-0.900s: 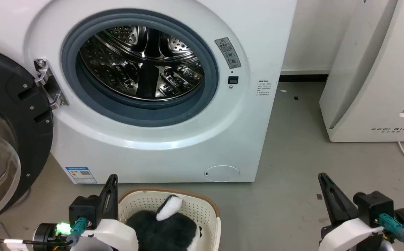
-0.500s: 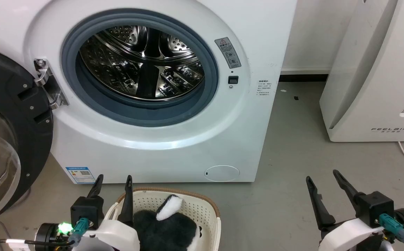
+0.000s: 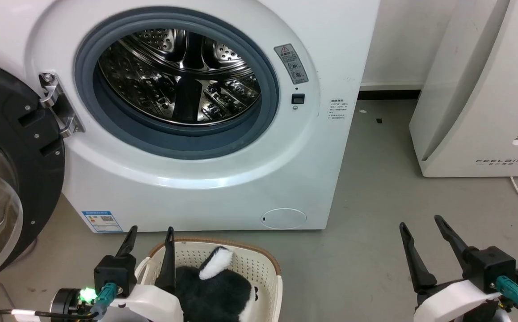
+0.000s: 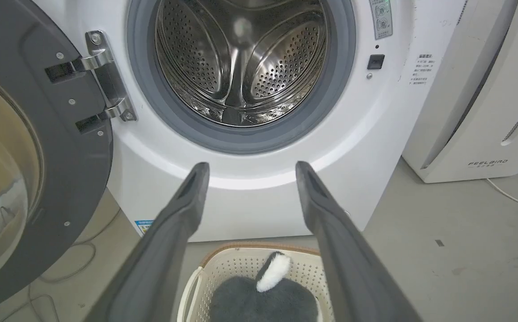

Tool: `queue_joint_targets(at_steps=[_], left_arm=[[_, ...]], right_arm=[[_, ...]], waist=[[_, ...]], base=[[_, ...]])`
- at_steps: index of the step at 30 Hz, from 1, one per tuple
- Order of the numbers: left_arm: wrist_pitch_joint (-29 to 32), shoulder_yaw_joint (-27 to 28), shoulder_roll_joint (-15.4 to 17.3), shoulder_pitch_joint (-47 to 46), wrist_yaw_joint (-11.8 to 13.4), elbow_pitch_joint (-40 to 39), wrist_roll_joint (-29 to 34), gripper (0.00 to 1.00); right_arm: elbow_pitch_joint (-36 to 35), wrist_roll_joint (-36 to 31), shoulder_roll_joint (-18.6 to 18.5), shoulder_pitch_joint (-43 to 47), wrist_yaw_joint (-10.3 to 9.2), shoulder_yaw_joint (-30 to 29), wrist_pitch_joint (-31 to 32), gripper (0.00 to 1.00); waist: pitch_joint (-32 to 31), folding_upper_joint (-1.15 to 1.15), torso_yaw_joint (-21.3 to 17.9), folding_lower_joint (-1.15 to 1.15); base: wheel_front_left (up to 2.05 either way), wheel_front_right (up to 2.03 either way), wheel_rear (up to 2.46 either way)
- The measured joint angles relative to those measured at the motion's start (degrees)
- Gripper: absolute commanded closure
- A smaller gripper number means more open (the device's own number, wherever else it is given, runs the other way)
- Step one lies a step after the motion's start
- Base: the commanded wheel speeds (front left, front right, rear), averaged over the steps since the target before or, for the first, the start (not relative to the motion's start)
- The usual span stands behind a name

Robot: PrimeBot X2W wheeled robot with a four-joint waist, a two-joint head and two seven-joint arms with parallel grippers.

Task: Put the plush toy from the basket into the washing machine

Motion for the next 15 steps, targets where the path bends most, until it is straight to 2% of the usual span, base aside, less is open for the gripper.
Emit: queue_joint_targets(at_steps=[15], left_arm=[[-1.90, -1.25, -0.01, -1.99, -0.02, 4.05, -1.29, 0.00]], right_arm=[[-0.71, 0.88, 0.00, -0.03, 0.00, -0.13, -1.74, 0.00]], waist=[[3.84, 0.00, -0.64, 0.00]], base=[[0.00, 0.00, 0.00]])
